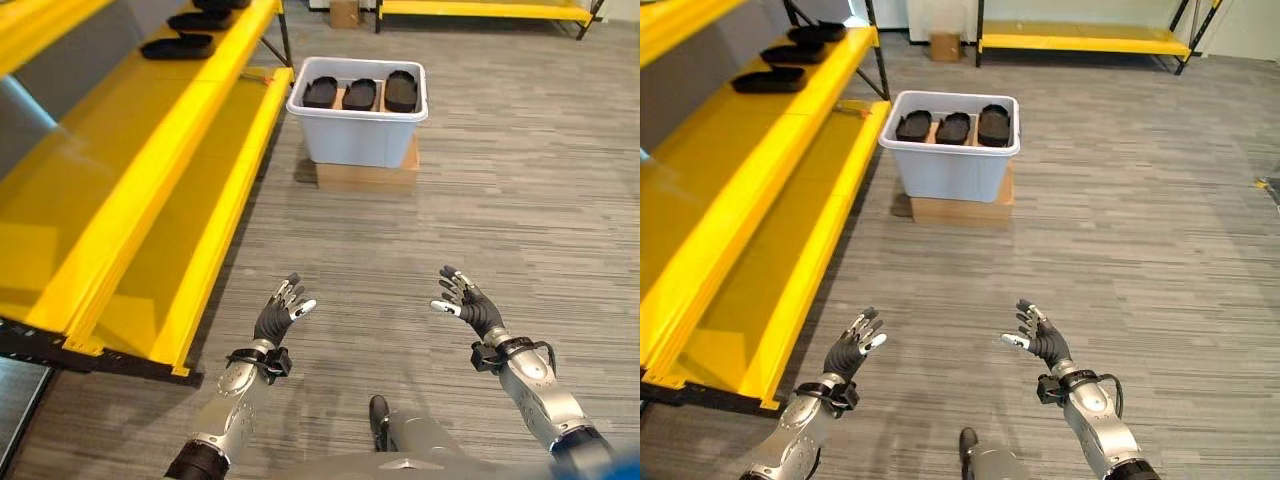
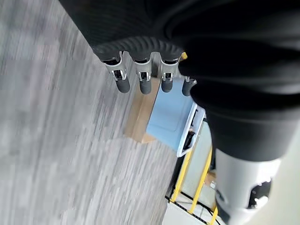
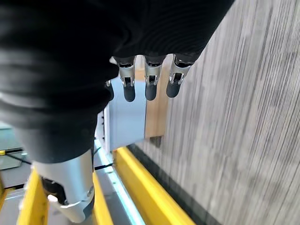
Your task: Move parts from the plastic box to the shelf.
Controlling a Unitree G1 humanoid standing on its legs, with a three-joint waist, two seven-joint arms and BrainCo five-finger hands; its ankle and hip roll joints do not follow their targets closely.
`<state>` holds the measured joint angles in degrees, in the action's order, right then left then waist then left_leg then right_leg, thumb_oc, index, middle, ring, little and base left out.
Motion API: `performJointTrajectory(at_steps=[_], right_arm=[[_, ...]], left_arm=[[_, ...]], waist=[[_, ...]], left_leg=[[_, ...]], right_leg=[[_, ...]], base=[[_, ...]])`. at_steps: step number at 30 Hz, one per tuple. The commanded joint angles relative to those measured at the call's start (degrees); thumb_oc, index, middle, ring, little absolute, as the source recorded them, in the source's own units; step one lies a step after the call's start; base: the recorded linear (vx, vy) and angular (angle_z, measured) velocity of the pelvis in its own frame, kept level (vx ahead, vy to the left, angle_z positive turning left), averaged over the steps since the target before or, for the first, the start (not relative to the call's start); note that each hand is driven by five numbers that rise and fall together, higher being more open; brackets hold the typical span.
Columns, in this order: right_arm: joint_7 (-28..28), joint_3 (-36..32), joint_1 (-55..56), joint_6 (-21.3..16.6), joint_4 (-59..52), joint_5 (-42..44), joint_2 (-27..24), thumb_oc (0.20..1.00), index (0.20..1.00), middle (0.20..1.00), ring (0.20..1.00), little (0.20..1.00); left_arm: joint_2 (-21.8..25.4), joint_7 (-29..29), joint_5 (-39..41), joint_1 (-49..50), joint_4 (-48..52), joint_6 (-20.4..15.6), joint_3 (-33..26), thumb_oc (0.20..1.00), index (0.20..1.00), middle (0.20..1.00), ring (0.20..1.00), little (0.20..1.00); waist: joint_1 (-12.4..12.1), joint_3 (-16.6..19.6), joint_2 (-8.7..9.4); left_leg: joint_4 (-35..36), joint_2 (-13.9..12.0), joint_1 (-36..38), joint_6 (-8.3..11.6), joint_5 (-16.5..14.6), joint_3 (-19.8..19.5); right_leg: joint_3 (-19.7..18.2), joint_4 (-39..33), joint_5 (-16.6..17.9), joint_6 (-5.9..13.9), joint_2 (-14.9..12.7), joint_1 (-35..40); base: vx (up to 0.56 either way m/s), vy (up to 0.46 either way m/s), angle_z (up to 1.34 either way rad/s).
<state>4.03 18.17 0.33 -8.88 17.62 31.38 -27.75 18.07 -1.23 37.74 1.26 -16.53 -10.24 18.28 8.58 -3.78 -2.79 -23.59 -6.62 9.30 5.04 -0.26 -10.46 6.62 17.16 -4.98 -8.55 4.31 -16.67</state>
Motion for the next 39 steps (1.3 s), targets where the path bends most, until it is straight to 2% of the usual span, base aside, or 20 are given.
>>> performJointTrajectory(at_steps=[1,3,5,7,9,10,11,13,16,19,20,22,23,25,27,28,31,32,35,39], right_arm=[[-1.4,-3.3,1.4,-4.1,-5.1,2.0,0.6,1.000,1.000,1.000,1.000,1.000],[-2.2,-3.4,1.3,-4.2,-4.5,1.8,0.5,1.000,1.000,1.000,1.000,1.000],[-3.0,-4.0,1.0,-4.4,-4.5,2.4,0.5,1.000,1.000,1.000,1.000,1.000],[-3.1,-4.6,0.8,-4.8,-4.8,2.4,0.1,1.000,1.000,1.000,1.000,1.000],[-3.1,-4.6,1.0,-5.5,-3.7,1.5,0.8,1.000,1.000,1.000,1.000,1.000],[-3.1,-4.6,1.0,-5.5,-3.7,1.5,0.8,1.000,1.000,1.000,1.000,1.000],[-3.1,-4.5,1.8,-5.5,-3.3,0.2,1.2,1.000,1.000,1.000,1.000,1.000],[-1.9,-3.1,2.5,-4.5,-2.6,-0.3,2.6,1.000,1.000,1.000,1.000,1.000],[-1.9,-1.3,0.3,-4.0,-2.2,0.3,4.4,1.000,1.000,1.000,1.000,1.000],[-2.4,0.9,-3.1,-3.7,-1.1,0.0,5.9,1.000,1.000,1.000,1.000,1.000],[-2.3,0.8,-3.0,-3.5,-2.0,0.5,6.4,1.000,1.000,1.000,1.000,1.000],[-2.1,0.8,-2.6,-3.3,-2.8,0.4,6.6,1.000,1.000,1.000,1.000,1.000],[-2.5,0.3,-2.1,-3.1,-3.1,0.2,7.0,1.000,1.000,1.000,1.000,1.000],[-2.6,0.1,-2.2,-3.2,-3.3,0.8,7.0,1.000,1.000,1.000,1.000,1.000],[-3.0,-0.3,-2.6,-3.4,-3.3,0.7,7.0,1.000,1.000,1.000,1.000,1.000],[-3.2,-0.5,-3.3,-3.6,-3.0,0.2,6.9,1.000,1.000,1.000,1.000,1.000],[-3.6,-0.8,-3.8,-3.6,-3.3,-0.9,6.9,1.000,1.000,1.000,1.000,1.000],[-3.9,-1.2,-3.7,-3.6,-3.7,-1.3,6.8,1.000,1.000,1.000,1.000,1.000],[-3.8,-1.6,-3.2,-3.7,-3.6,-1.0,6.7,1.000,1.000,1.000,1.000,1.000],[-3.9,-2.4,-3.6,-3.9,-2.9,-0.3,5.7,1.000,1.000,1.000,1.000,1.000]], left_arm=[[0.2,0.7,1.6,-1.2,4.2,-3.1,-0.7,1.000,1.000,1.000,1.000,1.000],[0.1,0.4,1.9,-1.0,4.4,-2.8,-0.9,1.000,1.000,1.000,1.000,1.000],[-0.1,0.7,1.4,-1.0,4.0,-2.7,-0.8,1.000,1.000,1.000,1.000,1.000],[-0.1,0.7,1.3,-0.5,4.1,-2.8,-1.0,1.000,1.000,1.000,1.000,1.000],[-0.2,0.6,0.6,0.3,3.6,-3.4,-1.4,1.000,1.000,1.000,1.000,1.000],[-0.2,0.6,0.6,0.3,3.6,-3.4,-1.4,1.000,1.000,1.000,1.000,1.000],[-0.2,0.6,-0.1,0.8,3.0,-3.8,-1.7,1.000,1.000,1.000,1.000,1.000],[-0.3,0.3,0.0,1.0,2.5,-4.1,-2.0,1.000,1.000,1.000,1.000,1.000],[0.2,1.8,0.2,-0.2,2.7,-4.8,-2.6,1.000,1.000,1.000,1.000,1.000],[0.6,3.7,-0.2,-2.5,1.8,-4.9,-2.2,1.000,1.000,1.000,1.000,1.000],[1.0,4.3,-0.8,-3.1,1.8,-4.7,-2.3,1.000,1.000,1.000,1.000,1.000],[1.7,4.8,-1.5,-3.6,2.2,-4.7,-2.5,1.000,1.000,1.000,1.000,1.000],[1.7,4.6,-1.7,-3.8,1.7,-4.4,-2.3,1.000,1.000,1.000,1.000,1.000],[1.3,4.5,-1.4,-3.9,1.5,-4.4,-2.3,1.000,1.000,1.000,1.000,1.000],[1.0,4.8,-1.2,-4.0,0.7,-4.4,-2.8,1.000,1.000,1.000,1.000,1.000],[0.7,4.6,-1.1,-3.7,0.6,-4.5,-3.5,1.000,1.000,1.000,1.000,1.000],[0.1,4.3,-1.6,-3.3,0.4,-4.6,-4.1,1.000,1.000,1.000,1.000,1.000],[-0.1,4.3,-1.9,-3.1,0.5,-4.7,-4.3,1.000,1.000,1.000,1.000,1.000],[-1.1,4.3,-2.2,-3.3,0.0,-4.8,-4.0,1.000,1.000,1.000,1.000,1.000],[-1.8,4.3,-1.2,-3.7,-0.1,-4.8,-3.5,1.000,1.000,1.000,1.000,1.000]], waist=[[-1.0,-2.4,3.13],[-2.7,-4.2,4.74],[-4.8,-6.1,6.12],[-5.9,-6.8,6.56],[-7.8,-7.0,5.44],[-7.8,-7.0,5.44],[-10.0,-7.1,4.49],[-10.7,-5.2,4.30],[-11.4,-3.0,5.89],[-12.3,-2.2,6.89],[-11.7,-2.5,7.17],[-9.9,-4.1,5.25],[-8.4,-5.2,3.00],[-7.1,-6.2,2.54],[-6.3,-7.1,2.64],[-5.8,-7.4,3.14],[-4.9,-7.9,3.56],[-4.4,-7.7,3.99],[-4.2,-5.3,4.83],[-4.1,-3.8,4.05]], left_leg=[[-9.3,-0.3,-5.0,-1.25,12.3,3.1],[-13.2,1.5,-10.4,-3.02,8.4,4.9],[-13.6,5.6,-18.9,-4.32,2.0,6.4],[-8.1,6.7,-23.7,-4.68,-0.2,7.5],[9.2,5.7,-28.1,-3.96,4.2,7.6],[9.2,5.7,-28.1,-3.96,4.2,7.6],[24.0,5.1,-28.5,-2.54,11.1,4.0],[23.2,5.1,-27.0,-2.68,12.8,4.1],[18.6,7.1,-27.9,-4.91,8.7,6.7],[15.5,8.5,-27.5,-7.12,4.4,9.1],[15.4,9.8,-25.6,-8.30,2.7,9.2],[16.9,9.8,-21.4,-9.53,1.6,9.0],[20.4,9.2,-15.9,-10.24,0.6,9.6],[21.1,9.7,-13.1,-9.98,0.1,8.9],[21.8,10.1,-10.4,-9.41,-1.4,8.6],[21.9,10.3,-8.3,-8.44,-3.1,9.0],[22.3,10.1,-4.9,-7.39,-5.2,8.6],[22.6,10.0,-3.3,-6.86,-6.4,7.8],[22.2,9.9,-1.3,-5.99,-9.3,7.0],[19.9,7.2,-0.8,-4.33,-9.3,6.3]], right_leg=[[-4.6,-8.7,7.8,8.89,-3.8,3.0],[-5.8,-10.7,7.5,8.44,-4.5,7.0],[-7.2,-13.1,7.7,9.12,-5.8,10.5],[-8.4,-13.9,7.2,9.70,-6.1,12.8],[-9.3,-14.3,5.1,10.03,-4.3,15.9],[-9.3,-14.3,5.1,10.03,-4.3,15.9],[-11.7,-15.7,2.0,10.16,-2.7,21.8],[-14.2,-16.5,-1.4,10.53,-4.3,26.8],[-14.6,-15.3,-1.7,12.64,-8.1,26.5],[-14.9,-8.2,2.0,14.97,-10.7,23.8],[-15.1,-0.8,7.5,16.54,-10.7,21.2],[-13.5,11.7,13.7,17.43,-7.9,15.0],[-7.5,14.7,10.8,15.70,-7.7,7.4],[-5.4,11.8,7.8,14.64,-7.3,4.3],[-2.5,4.3,7.3,14.32,-9.6,2.8],[0.4,-5.2,9.7,15.20,-12.7,1.1],[0.8,-14.0,14.1,16.96,-14.3,1.3],[-1.0,-15.3,16.2,17.91,-14.9,0.9],[-0.6,-18.6,18.3,17.64,-15.0,4.5],[1.3,-16.9,15.8,16.36,-13.3,6.2]], base=[[0.15,-0.279,0.16],[0.15,-0.199,0.14],[0.18,-0.068,-0.11],[0.24,0.038,-0.20],[0.30,0.096,-0.50],[0.49,0.127,-1.03],[0.47,0.110,-1.12],[0.73,0.277,-1.10],[0.44,0.264,-0.56],[0.29,0.211,-0.57],[0.22,0.158,-0.46],[0.31,0.280,0.14],[0.41,0.321,0.58],[0.30,0.131,0.03],[0.30,-0.040,0.21],[0.36,-0.106,0.34],[0.30,-0.115,0.27],[0.45,-0.200,0.37],[0.35,-0.174,0.46],[0.21,-0.166,0.12]])
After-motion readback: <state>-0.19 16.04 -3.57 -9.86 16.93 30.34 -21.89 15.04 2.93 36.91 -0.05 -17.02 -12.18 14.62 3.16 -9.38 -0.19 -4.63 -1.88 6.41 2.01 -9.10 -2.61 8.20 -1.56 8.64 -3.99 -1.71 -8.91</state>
